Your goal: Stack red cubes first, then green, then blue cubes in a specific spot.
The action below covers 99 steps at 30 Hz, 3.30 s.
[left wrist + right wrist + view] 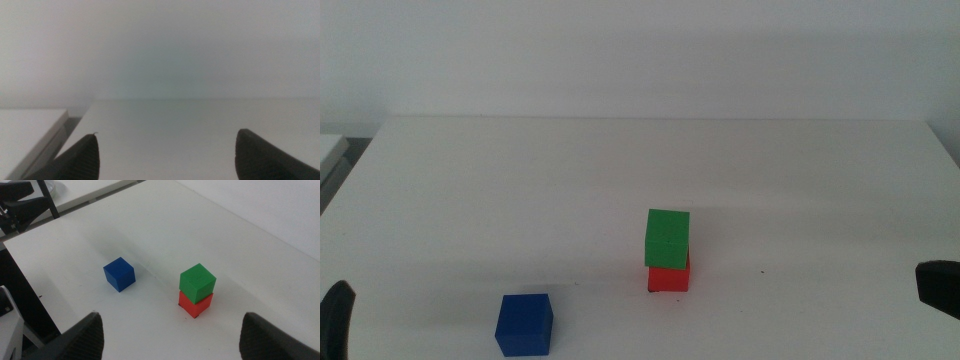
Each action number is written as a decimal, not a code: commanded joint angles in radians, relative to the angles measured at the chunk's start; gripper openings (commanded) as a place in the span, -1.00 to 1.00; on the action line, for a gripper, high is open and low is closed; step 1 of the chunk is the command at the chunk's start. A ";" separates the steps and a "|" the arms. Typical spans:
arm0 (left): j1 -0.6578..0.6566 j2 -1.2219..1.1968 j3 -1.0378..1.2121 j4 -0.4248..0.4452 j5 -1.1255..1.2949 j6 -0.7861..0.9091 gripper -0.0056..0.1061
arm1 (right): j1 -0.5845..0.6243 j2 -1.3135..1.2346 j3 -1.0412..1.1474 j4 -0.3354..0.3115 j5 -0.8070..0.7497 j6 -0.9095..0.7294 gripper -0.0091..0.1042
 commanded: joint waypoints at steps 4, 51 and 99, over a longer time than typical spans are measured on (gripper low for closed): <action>-0.003 0.300 -0.299 -0.001 0.230 0.000 0.73 | -0.005 -0.004 0.003 0.000 -0.009 -0.004 0.64; -0.472 1.298 -0.968 0.015 0.973 -0.447 0.73 | -0.005 -0.004 0.003 0.000 -0.009 -0.004 0.64; -0.451 1.674 -0.948 0.006 0.751 -0.452 0.27 | -0.005 -0.004 0.003 0.000 -0.009 -0.004 0.64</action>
